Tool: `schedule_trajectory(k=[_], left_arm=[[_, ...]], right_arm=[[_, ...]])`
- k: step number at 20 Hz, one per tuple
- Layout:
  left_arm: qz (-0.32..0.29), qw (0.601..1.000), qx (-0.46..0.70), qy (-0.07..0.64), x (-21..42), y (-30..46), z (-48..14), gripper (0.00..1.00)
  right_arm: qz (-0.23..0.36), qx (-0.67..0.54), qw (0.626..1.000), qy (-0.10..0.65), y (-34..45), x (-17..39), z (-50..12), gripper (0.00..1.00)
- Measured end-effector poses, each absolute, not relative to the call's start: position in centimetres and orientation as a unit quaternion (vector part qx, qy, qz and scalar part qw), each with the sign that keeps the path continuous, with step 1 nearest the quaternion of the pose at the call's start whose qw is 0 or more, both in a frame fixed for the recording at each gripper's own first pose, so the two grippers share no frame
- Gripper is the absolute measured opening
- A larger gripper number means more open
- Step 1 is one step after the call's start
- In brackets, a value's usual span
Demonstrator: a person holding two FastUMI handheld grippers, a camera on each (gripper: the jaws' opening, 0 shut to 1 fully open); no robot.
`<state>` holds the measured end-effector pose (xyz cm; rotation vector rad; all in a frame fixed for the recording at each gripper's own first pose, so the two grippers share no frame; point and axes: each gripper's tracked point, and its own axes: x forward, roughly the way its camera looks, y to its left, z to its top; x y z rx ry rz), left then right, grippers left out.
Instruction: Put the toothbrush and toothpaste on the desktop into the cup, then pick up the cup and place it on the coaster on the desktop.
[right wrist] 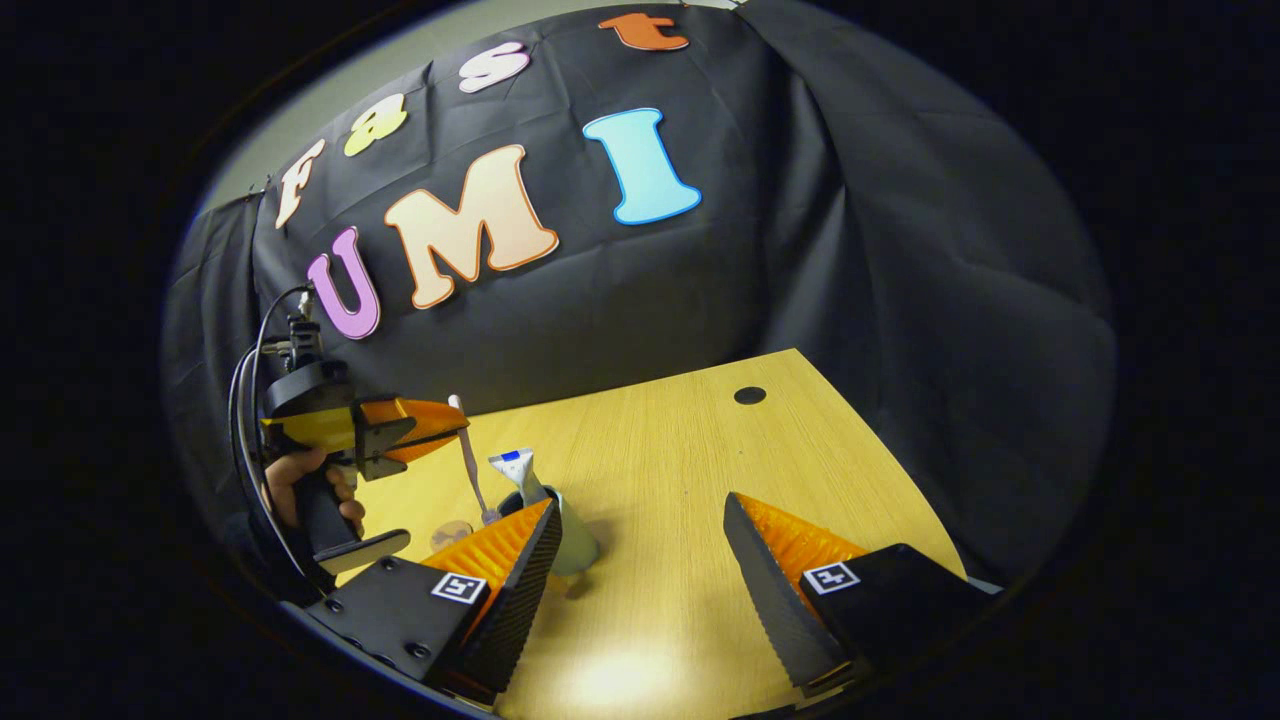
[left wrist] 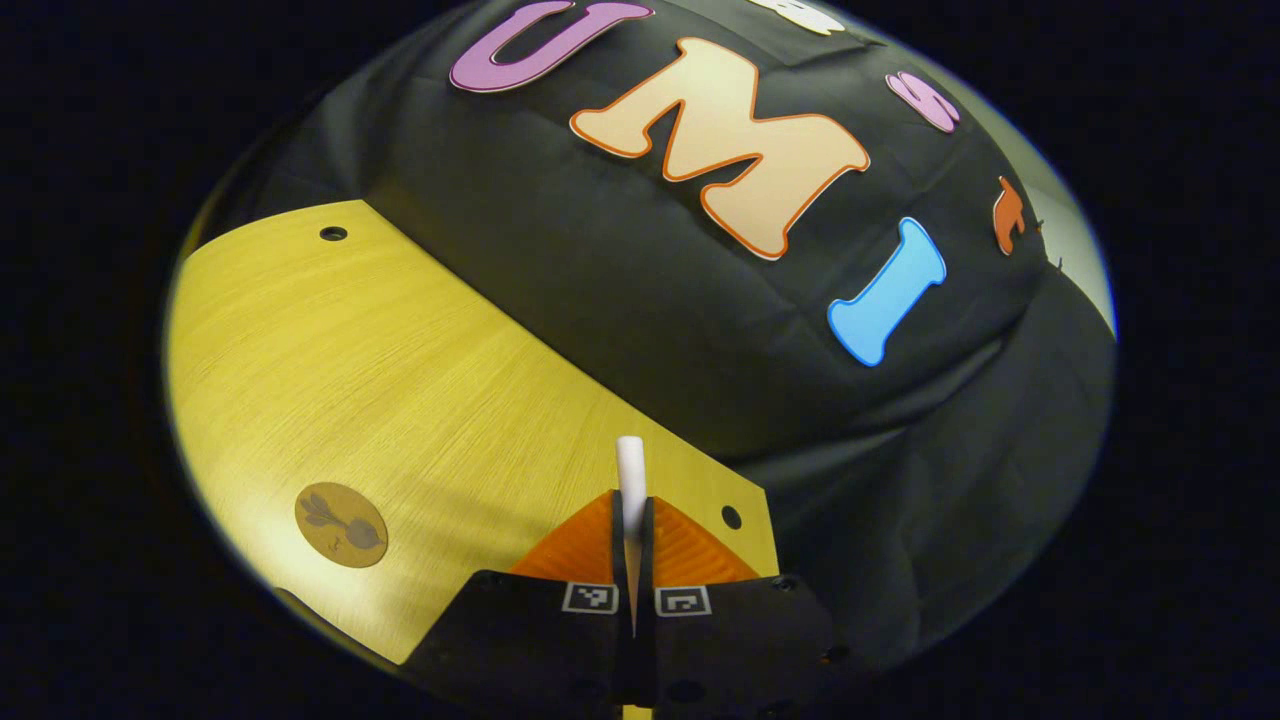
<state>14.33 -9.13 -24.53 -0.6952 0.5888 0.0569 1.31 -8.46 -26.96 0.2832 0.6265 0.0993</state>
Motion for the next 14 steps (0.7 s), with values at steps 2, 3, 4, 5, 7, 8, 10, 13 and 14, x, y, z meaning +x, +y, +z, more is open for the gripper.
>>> schedule_trajectory(k=[2, 3, 4, 5, 7, 8, 10, 13, 14], left_arm=[[0.036, 0.901, -0.327, 0.283, 14.7, -9.1, -25.4, 0.00], [0.040, 0.905, -0.319, 0.280, 14.9, -9.0, -25.6, 0.00], [0.042, 0.909, -0.311, 0.274, 14.9, -9.2, -25.8, 0.00], [0.042, 0.914, -0.301, 0.269, 15.0, -9.2, -25.9, 0.00], [0.035, 0.921, -0.277, 0.273, 14.6, -10.1, -26.4, 0.00], [0.030, 0.923, -0.267, 0.275, 14.4, -10.5, -26.5, 0.00], [0.024, 0.926, -0.256, 0.275, 13.8, -10.9, -26.4, 0.00], [0.017, 0.935, -0.237, 0.265, 12.9, -11.2, -25.3, 0.00], [0.013, 0.938, -0.229, 0.261, 12.6, -11.4, -24.7, 0.00]], right_arm=[[0.048, 0.140, 0.939, 0.311, -8.9, 1.2, -27.3, 0.99], [0.046, 0.141, 0.938, 0.313, -9.1, 1.2, -27.5, 0.99], [0.045, 0.142, 0.937, 0.316, -9.3, 1.2, -27.8, 0.99], [0.044, 0.143, 0.936, 0.318, -9.4, 1.1, -28.0, 0.99], [0.043, 0.146, 0.934, 0.322, -9.6, 1.2, -28.4, 0.99], [0.043, 0.147, 0.934, 0.323, -9.6, 1.2, -28.5, 0.99], [0.046, 0.149, 0.934, 0.322, -9.5, 1.4, -28.4, 0.99], [0.055, 0.148, 0.934, 0.320, -9.0, 1.7, -28.2, 0.99], [0.058, 0.148, 0.934, 0.320, -8.8, 1.7, -28.3, 0.99]])
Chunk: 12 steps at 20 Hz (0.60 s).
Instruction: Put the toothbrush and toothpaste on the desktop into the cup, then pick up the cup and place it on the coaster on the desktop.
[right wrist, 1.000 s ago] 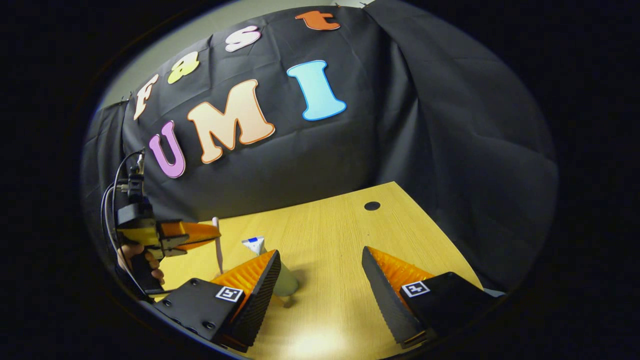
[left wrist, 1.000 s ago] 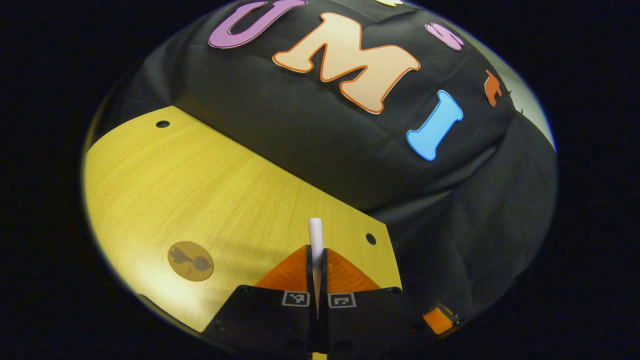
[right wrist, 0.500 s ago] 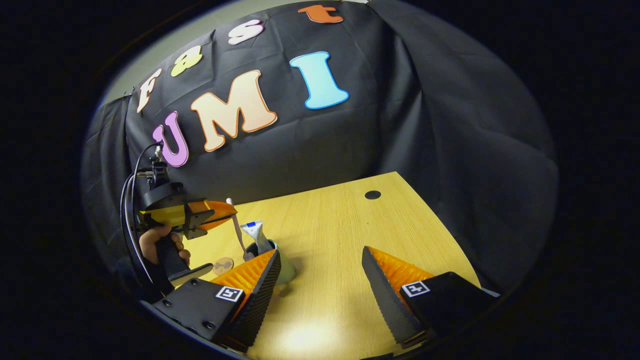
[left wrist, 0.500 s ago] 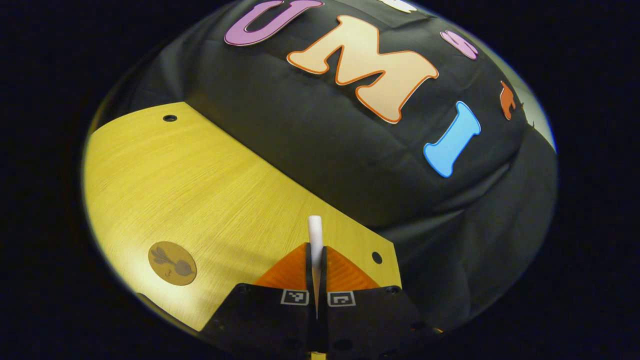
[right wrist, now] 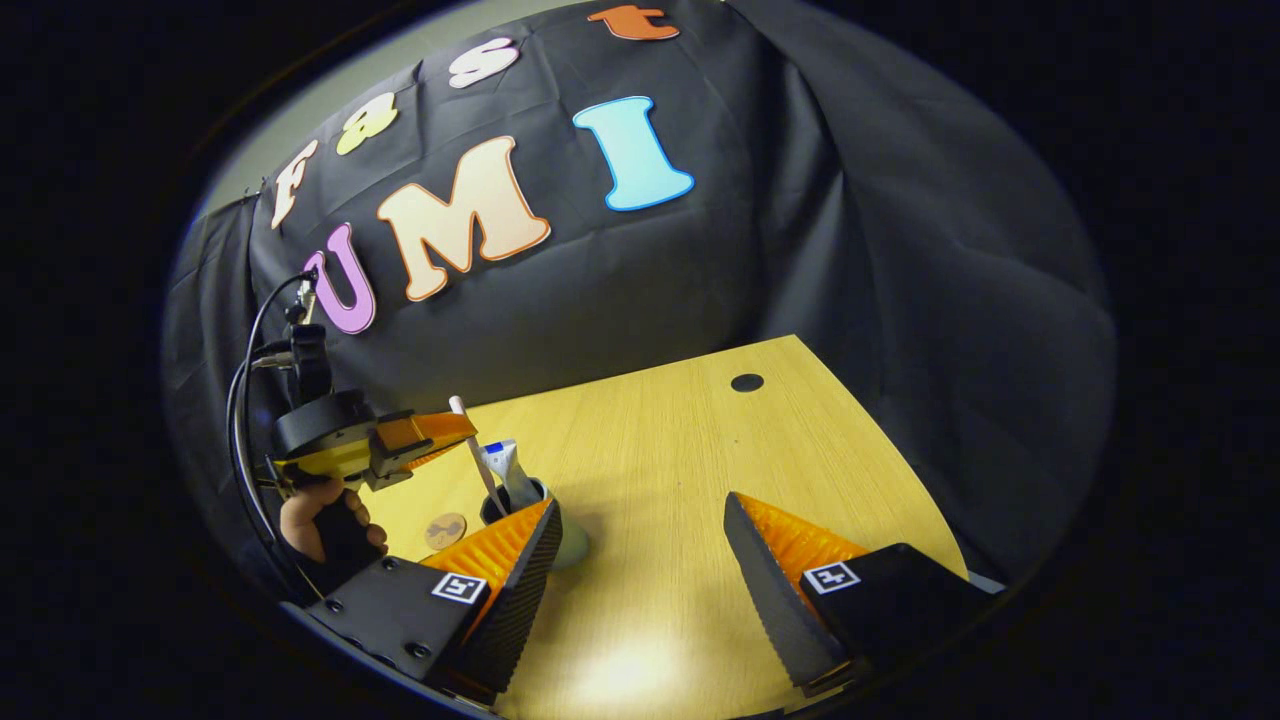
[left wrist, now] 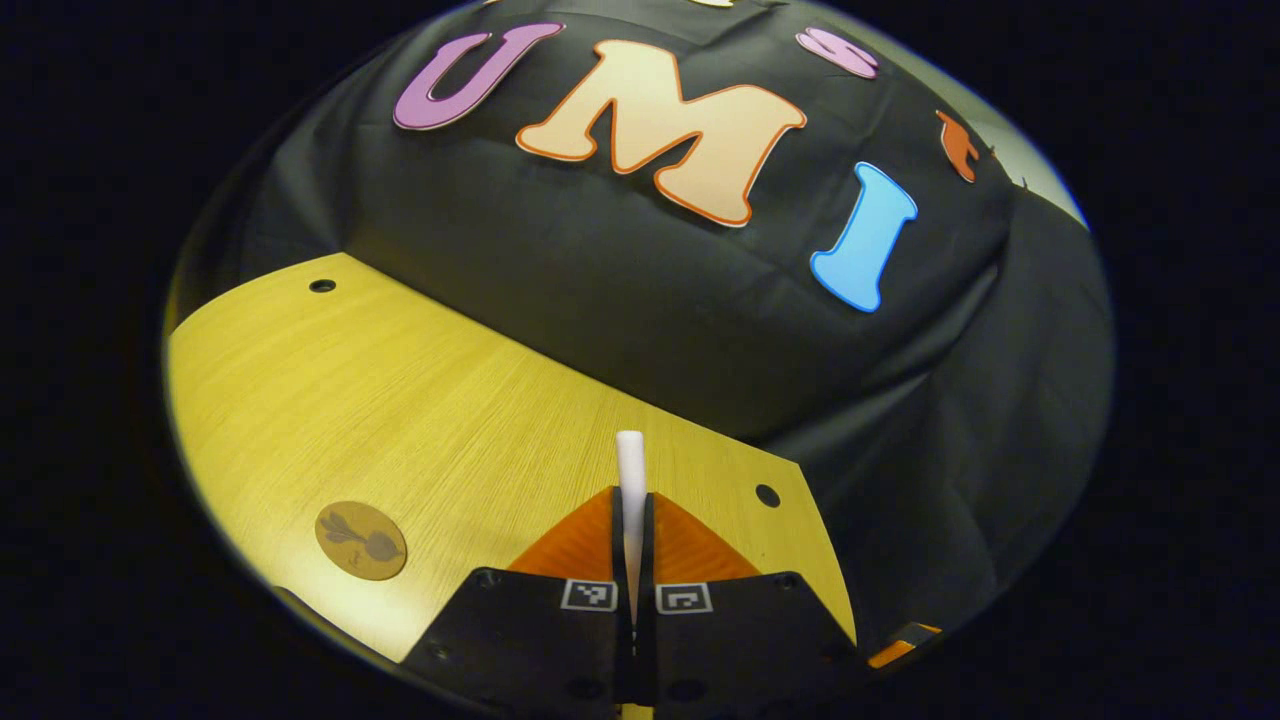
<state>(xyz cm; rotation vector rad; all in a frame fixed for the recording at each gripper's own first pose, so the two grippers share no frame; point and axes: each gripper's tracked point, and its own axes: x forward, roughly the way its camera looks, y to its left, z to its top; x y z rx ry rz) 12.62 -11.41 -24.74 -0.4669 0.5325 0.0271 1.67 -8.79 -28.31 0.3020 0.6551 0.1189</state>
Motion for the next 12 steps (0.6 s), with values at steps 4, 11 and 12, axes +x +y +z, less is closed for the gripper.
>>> schedule_trajectory(k=[4, 11, 12], left_arm=[[0.002, 0.947, -0.197, 0.252, 10.5, -12.1, -23.6, 0.00], [-0.024, 0.945, -0.171, 0.278, 6.3, -13.7, -24.3, 0.07], [-0.024, 0.947, -0.166, 0.275, 5.9, -13.6, -24.0, 0.13]], right_arm=[[0.073, 0.151, 0.932, 0.322, -7.8, 2.0, -28.3, 0.98], [0.110, 0.148, 0.927, 0.326, -5.7, 2.1, -28.0, 0.99], [0.120, 0.146, 0.926, 0.328, -5.2, 2.0, -27.8, 0.99]])
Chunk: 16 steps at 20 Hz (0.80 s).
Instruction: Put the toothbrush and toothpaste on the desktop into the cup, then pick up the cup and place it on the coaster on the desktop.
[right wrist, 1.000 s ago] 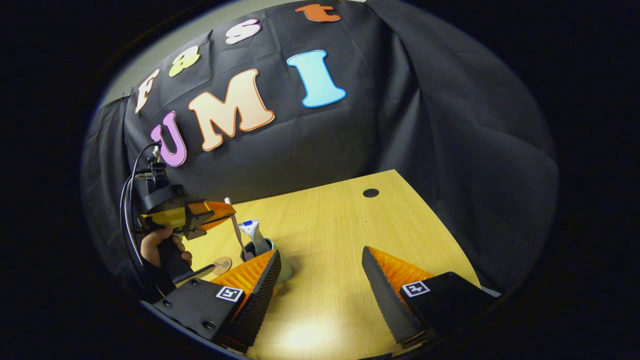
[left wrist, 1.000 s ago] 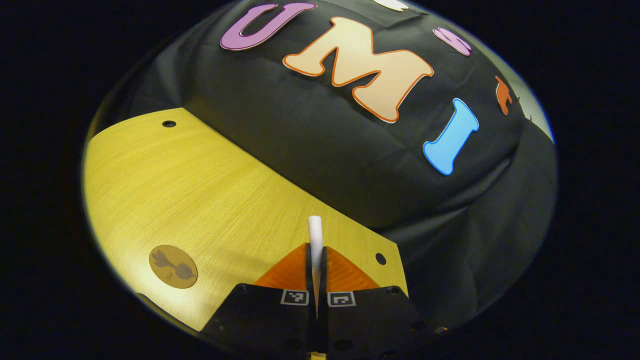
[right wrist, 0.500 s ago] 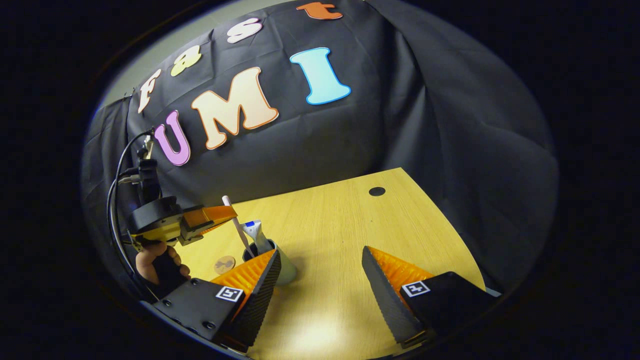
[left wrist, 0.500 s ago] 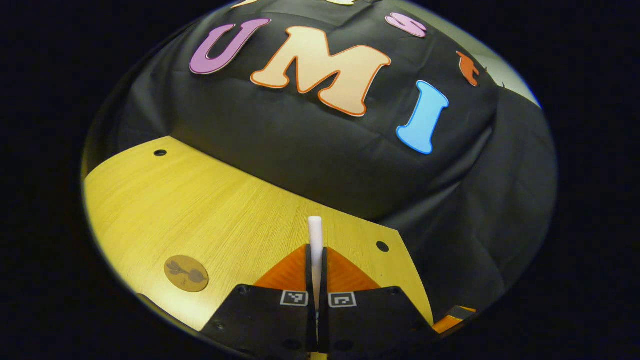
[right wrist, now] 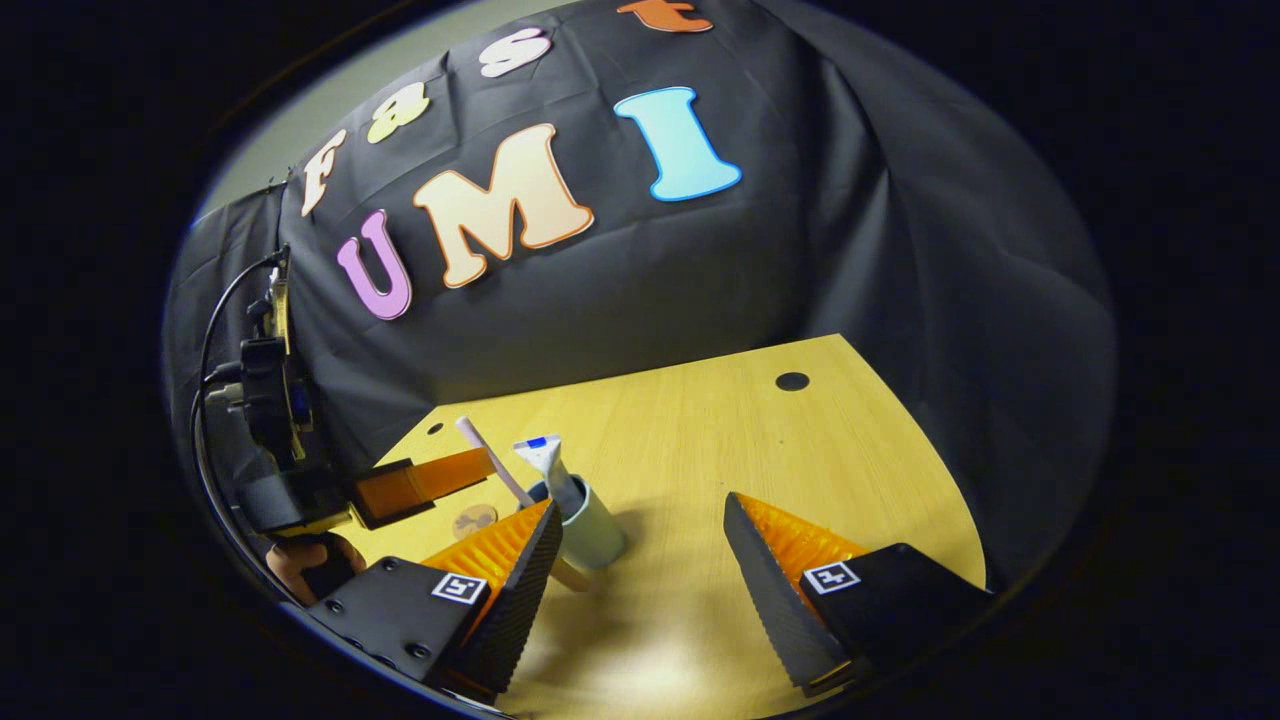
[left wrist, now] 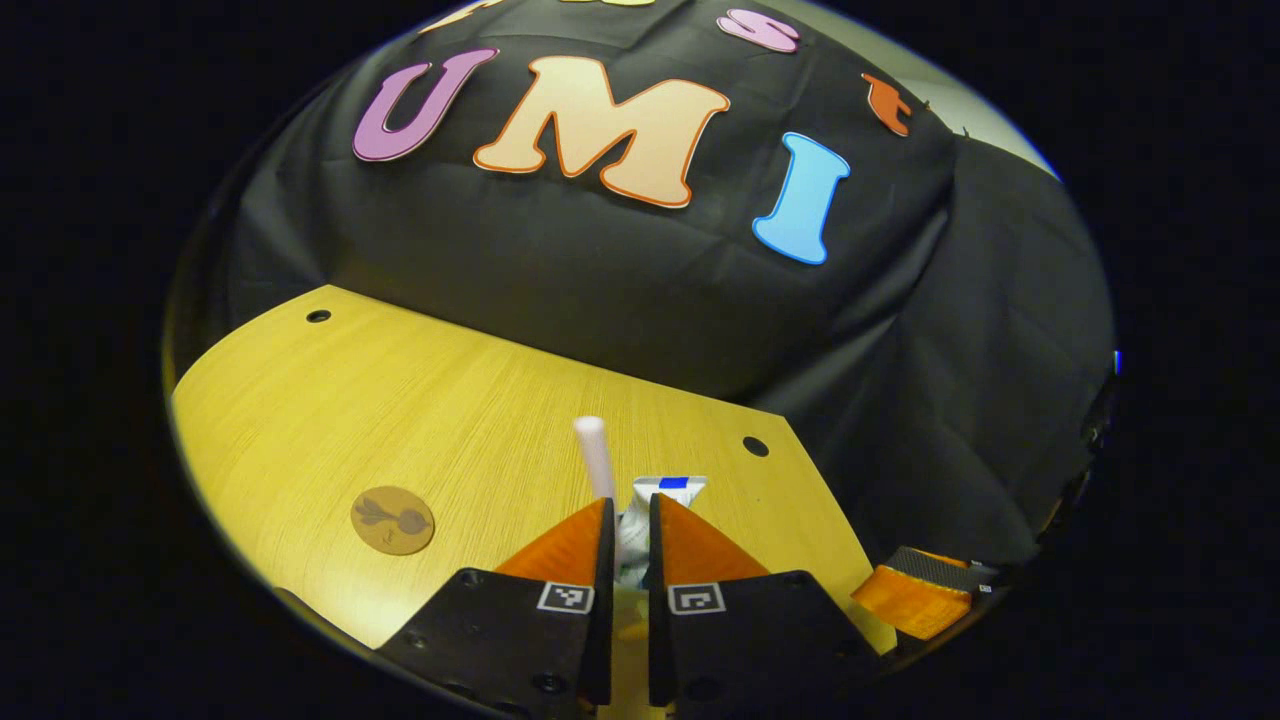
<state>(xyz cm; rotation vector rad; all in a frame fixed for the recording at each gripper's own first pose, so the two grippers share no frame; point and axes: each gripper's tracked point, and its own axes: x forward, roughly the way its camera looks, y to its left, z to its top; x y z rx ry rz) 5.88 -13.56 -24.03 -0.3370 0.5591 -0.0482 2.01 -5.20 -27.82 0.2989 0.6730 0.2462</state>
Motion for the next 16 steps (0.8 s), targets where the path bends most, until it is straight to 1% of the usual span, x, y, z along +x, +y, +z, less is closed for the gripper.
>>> schedule_trajectory(k=[3, 4, 5, 6, 7, 10, 14, 16], left_arm=[[-0.012, 0.955, -0.133, 0.266, 4.8, -12.3, -23.4, 0.42], [-0.007, 0.956, -0.126, 0.264, 4.4, -11.7, -23.3, 0.60], [-0.002, 0.958, -0.121, 0.260, 4.0, -11.2, -23.0, 0.78], [0.006, 0.960, -0.115, 0.254, 3.7, -10.3, -22.7, 0.83], [0.011, 0.962, -0.108, 0.249, 3.3, -9.4, -22.4, 0.94], [0.023, 0.967, -0.078, 0.242, 2.3, -6.5, -21.8, 0.95], [0.032, 0.970, -0.036, 0.237, 1.1, -2.2, -20.8, 0.95], [0.035, 0.971, -0.020, 0.237, 0.3, -0.1, -20.4, 0.95]], right_arm=[[0.147, 0.139, 0.922, 0.330, -3.5, 2.0, -27.3, 0.99], [0.155, 0.136, 0.920, 0.334, -2.9, 1.8, -27.2, 0.94], [0.163, 0.132, 0.918, 0.337, -2.1, 1.8, -27.3, 0.99], [0.169, 0.126, 0.915, 0.343, -1.4, 1.8, -27.4, 0.99], [0.176, 0.120, 0.912, 0.350, -0.7, 1.6, -27.6, 0.99], [0.186, 0.100, 0.903, 0.374, 1.6, 1.6, -28.5, 0.99], [0.177, 0.066, 0.885, 0.426, 3.7, 1.8, -30.9, 0.99], [0.170, 0.049, 0.869, 0.462, 4.3, 1.7, -32.6, 0.99]])
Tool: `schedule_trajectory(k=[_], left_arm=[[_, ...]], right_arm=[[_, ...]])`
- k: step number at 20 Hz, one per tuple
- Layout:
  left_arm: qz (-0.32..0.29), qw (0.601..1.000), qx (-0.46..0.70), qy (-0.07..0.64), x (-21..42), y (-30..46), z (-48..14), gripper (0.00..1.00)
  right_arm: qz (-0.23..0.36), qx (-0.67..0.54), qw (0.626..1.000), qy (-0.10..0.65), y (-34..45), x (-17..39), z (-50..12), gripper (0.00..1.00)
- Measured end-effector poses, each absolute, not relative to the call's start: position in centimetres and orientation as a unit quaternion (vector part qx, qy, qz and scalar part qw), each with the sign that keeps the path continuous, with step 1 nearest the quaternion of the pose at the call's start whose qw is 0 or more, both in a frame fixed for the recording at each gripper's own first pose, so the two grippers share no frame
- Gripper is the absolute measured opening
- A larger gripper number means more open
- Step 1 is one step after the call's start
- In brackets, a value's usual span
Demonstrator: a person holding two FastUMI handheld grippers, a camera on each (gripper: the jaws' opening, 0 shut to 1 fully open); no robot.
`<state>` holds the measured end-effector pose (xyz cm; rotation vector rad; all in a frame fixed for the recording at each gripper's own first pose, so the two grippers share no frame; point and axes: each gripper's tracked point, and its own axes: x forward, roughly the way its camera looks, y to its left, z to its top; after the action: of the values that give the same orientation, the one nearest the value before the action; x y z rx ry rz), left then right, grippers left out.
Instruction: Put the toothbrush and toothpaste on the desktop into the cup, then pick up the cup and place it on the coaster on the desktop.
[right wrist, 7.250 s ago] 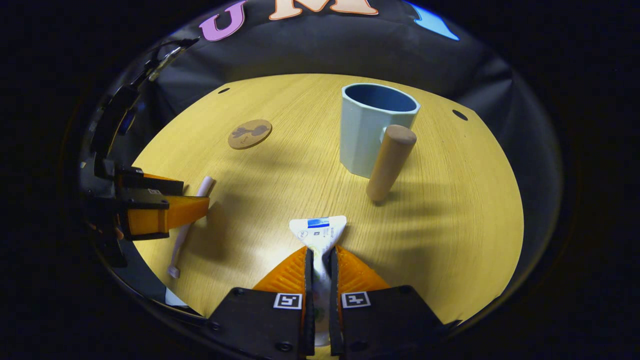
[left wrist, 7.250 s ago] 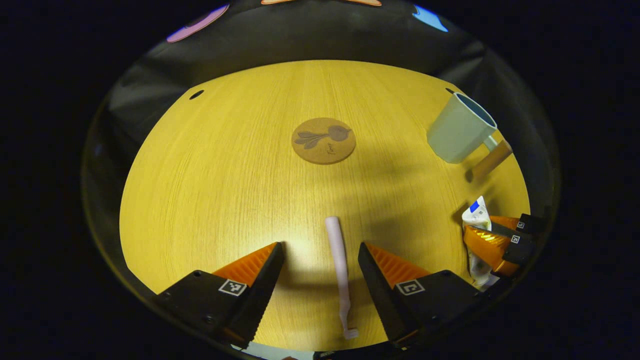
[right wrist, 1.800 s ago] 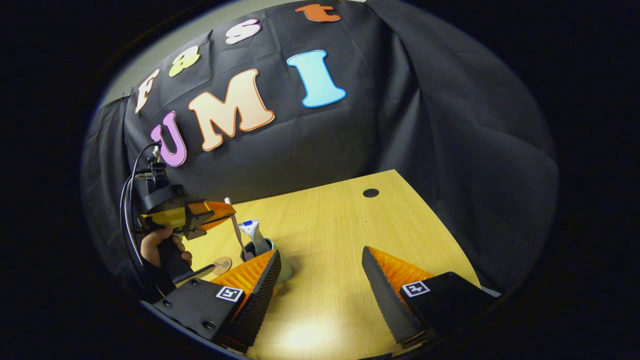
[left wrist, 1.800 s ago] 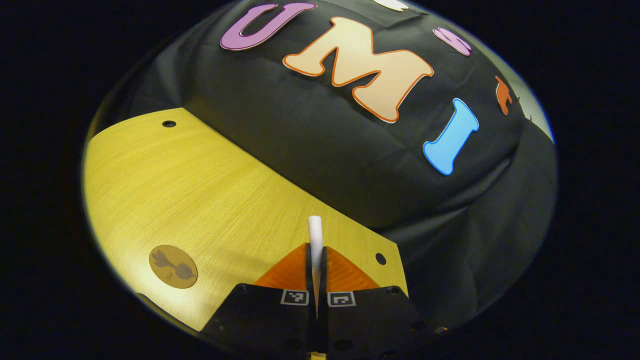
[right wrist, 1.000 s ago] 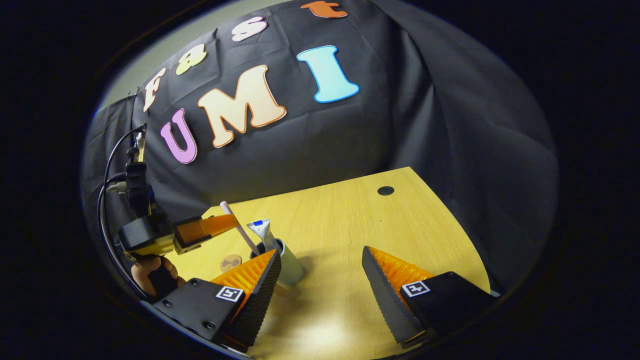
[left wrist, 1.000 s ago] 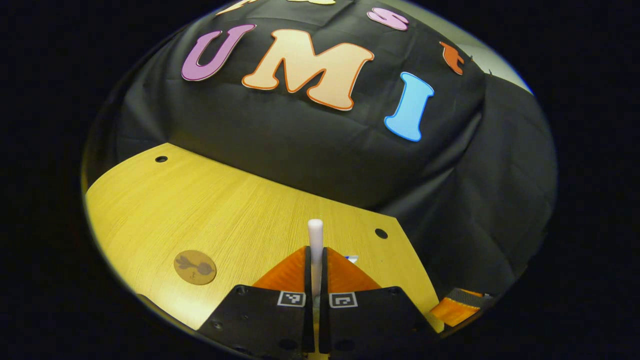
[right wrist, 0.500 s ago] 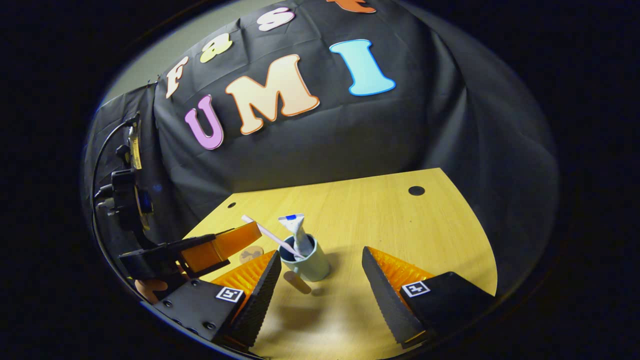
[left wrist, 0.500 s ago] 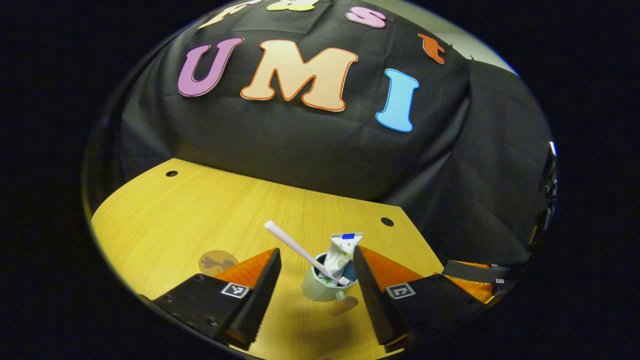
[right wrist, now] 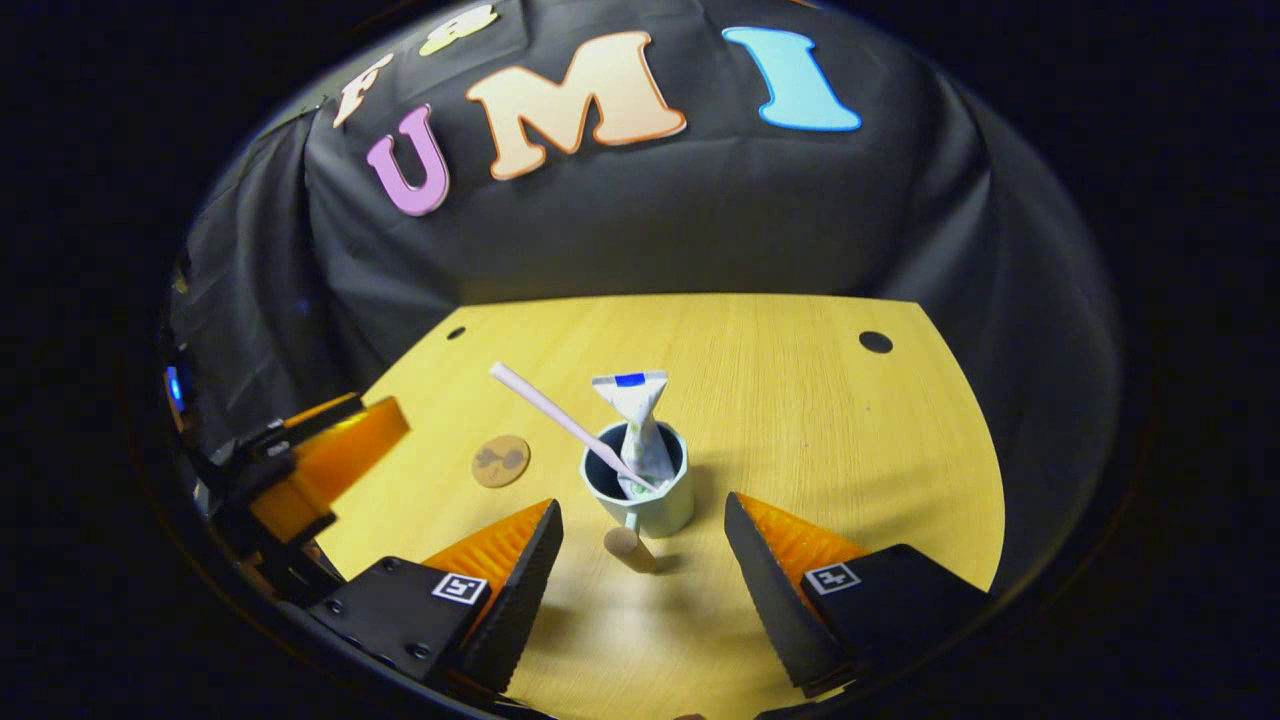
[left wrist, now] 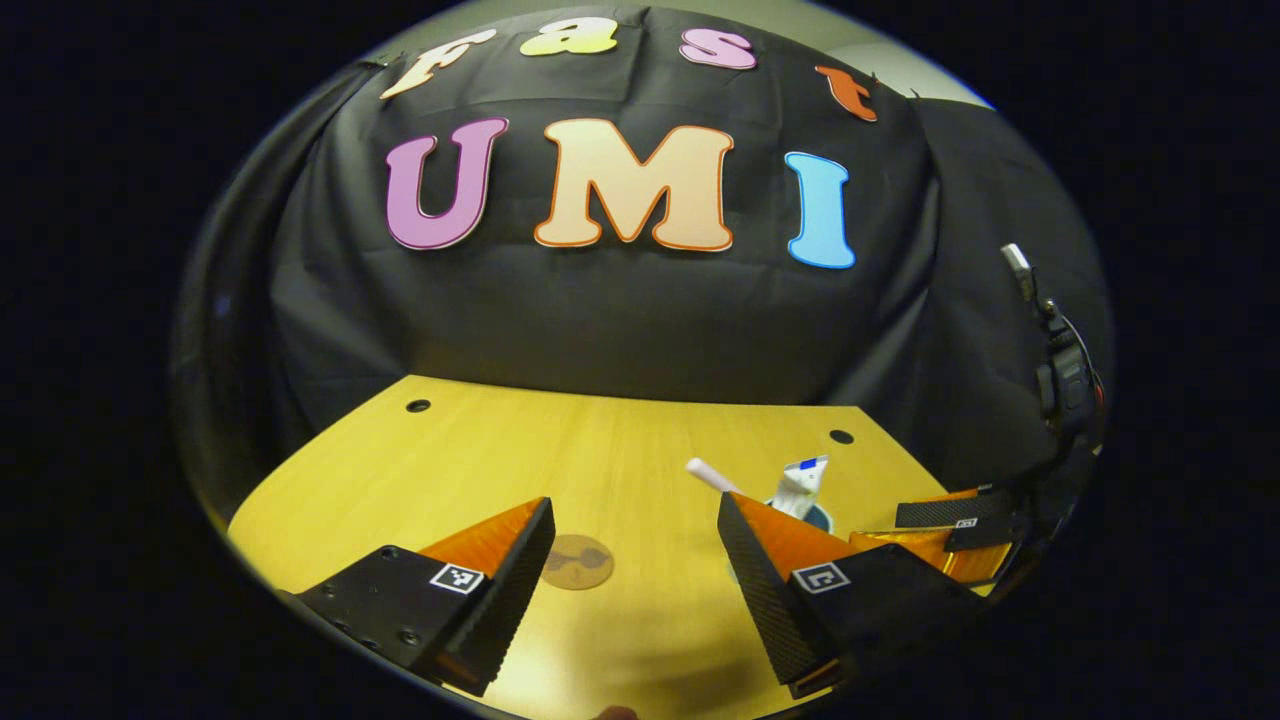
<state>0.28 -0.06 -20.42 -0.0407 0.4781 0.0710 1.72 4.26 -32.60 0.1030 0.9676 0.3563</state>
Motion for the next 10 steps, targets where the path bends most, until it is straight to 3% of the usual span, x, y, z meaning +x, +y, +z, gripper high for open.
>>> schedule_trajectory(k=[5, 10], left_arm=[[0.054, 0.970, -0.008, 0.238, -1.6, 4.4, -20.2, 0.95], [0.086, 0.966, -0.005, 0.245, -3.4, 8.8, -20.6, 0.95]], right_arm=[[0.177, 0.019, 0.821, 0.543, 6.1, 1.5, -35.9, 0.95], [0.182, -0.040, 0.785, 0.591, 6.8, 2.1, -38.1, 0.99]])
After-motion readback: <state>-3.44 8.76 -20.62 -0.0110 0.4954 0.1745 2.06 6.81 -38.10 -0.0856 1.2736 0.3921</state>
